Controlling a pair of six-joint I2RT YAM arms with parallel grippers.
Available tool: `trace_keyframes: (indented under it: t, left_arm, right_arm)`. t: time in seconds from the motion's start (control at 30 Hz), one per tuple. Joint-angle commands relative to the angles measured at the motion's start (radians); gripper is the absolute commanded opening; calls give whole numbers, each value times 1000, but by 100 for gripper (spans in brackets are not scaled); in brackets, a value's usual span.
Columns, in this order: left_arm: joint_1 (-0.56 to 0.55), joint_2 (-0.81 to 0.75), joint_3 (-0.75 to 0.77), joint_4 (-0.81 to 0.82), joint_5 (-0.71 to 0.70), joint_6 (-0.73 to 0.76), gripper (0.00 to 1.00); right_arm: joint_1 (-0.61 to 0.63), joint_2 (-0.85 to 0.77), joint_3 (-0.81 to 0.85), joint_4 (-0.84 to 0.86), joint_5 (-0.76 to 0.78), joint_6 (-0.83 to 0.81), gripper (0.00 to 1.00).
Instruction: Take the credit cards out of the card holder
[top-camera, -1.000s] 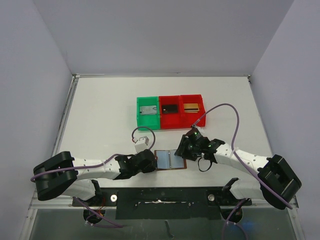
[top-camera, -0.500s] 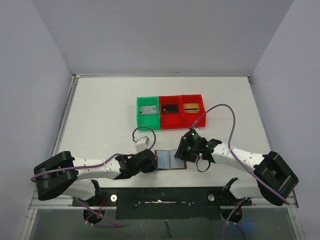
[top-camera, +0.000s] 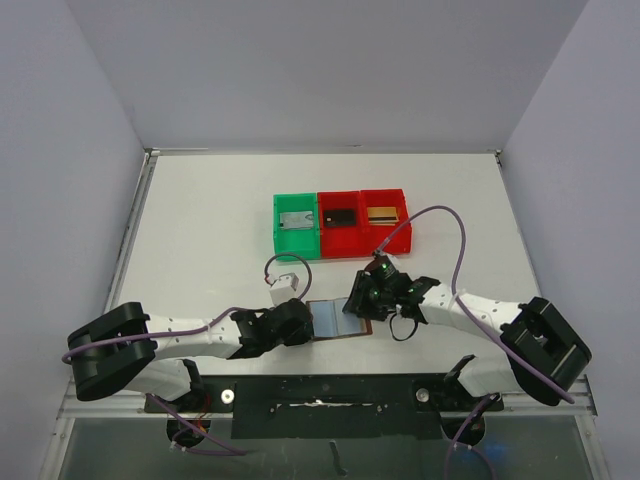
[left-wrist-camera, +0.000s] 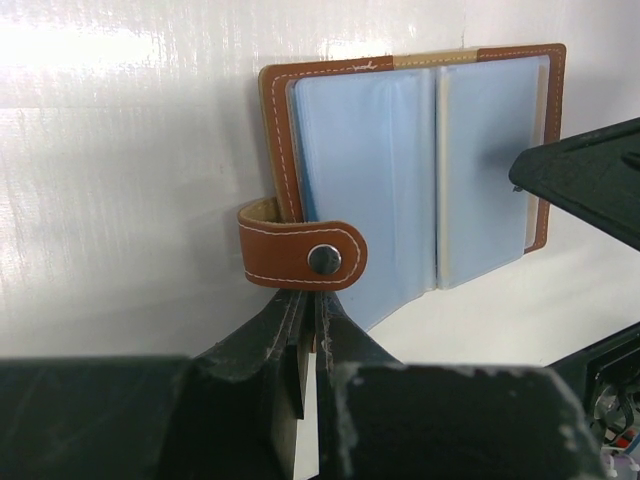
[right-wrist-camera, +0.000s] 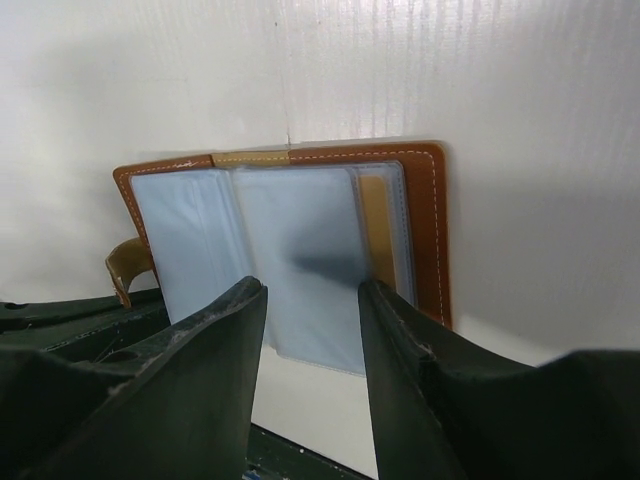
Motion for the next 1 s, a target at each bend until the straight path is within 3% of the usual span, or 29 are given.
trace_keyframes:
  t: [0.0, 0.3, 0.63, 0.97]
  left_arm:
    - [0, 17, 39, 37, 16, 17, 0]
    - [-1, 11, 33, 35, 16, 12, 0]
    - [-1, 3, 31, 35, 7, 8, 0]
    - [0, 11, 32, 38, 9, 10, 0]
  right_arm:
    - [11, 13, 4, 149, -112, 13, 42]
    - [2, -30, -31, 244, -166, 51, 41]
    - [5, -99, 44, -135, 102, 26, 49]
    - [15, -66, 27, -84, 62, 16, 45]
